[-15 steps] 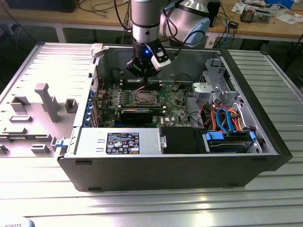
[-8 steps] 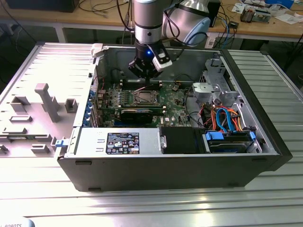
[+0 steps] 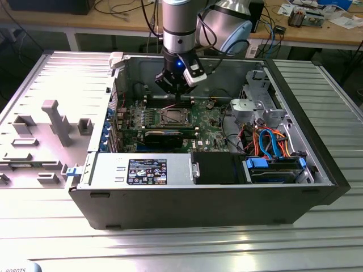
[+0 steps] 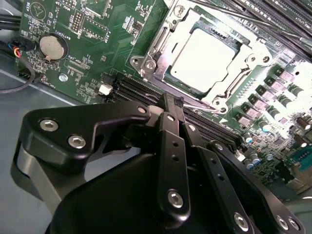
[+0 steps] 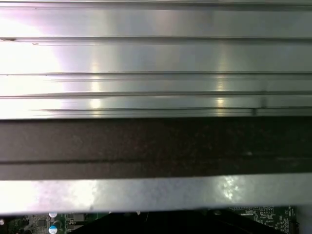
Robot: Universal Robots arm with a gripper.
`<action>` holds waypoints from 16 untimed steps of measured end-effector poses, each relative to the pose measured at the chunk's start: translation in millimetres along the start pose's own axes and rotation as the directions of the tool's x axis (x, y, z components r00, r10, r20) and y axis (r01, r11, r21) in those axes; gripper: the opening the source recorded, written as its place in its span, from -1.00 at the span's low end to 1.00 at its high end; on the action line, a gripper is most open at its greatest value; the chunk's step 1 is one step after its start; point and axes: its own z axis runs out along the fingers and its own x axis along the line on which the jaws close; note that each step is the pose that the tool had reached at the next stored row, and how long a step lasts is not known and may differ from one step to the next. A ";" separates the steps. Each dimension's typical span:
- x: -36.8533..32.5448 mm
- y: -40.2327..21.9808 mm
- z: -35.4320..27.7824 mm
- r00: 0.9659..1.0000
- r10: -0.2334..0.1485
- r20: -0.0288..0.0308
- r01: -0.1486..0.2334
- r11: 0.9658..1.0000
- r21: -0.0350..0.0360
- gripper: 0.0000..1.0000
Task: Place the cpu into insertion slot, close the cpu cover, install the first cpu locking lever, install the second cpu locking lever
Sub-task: 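Install the first cpu locking lever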
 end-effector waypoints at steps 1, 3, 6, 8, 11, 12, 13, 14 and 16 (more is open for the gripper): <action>-0.1 0.0 0.2 1.000 -0.001 0.000 0.001 1.000 0.000 -0.79; -0.2 0.0 1.0 1.000 -0.001 0.000 0.001 1.000 0.000 -0.79; -0.6 -0.1 2.3 1.000 -0.001 0.000 0.001 1.000 0.000 -0.79; -1.6 -0.1 3.6 1.000 -0.001 0.000 0.001 1.000 0.000 -0.79; -2.6 -0.1 5.6 1.000 -0.001 0.000 0.001 1.000 0.000 -0.79; -3.1 -0.1 6.4 1.000 -0.001 0.000 0.001 1.000 0.000 -0.79; -3.5 -0.1 6.9 1.000 -0.001 0.000 0.001 1.000 0.000 -0.79; -3.9 -0.2 7.5 1.000 -0.001 0.000 0.001 1.000 0.000 -0.79; -4.5 -0.2 8.6 1.000 -0.001 0.000 0.001 1.000 0.000 -0.79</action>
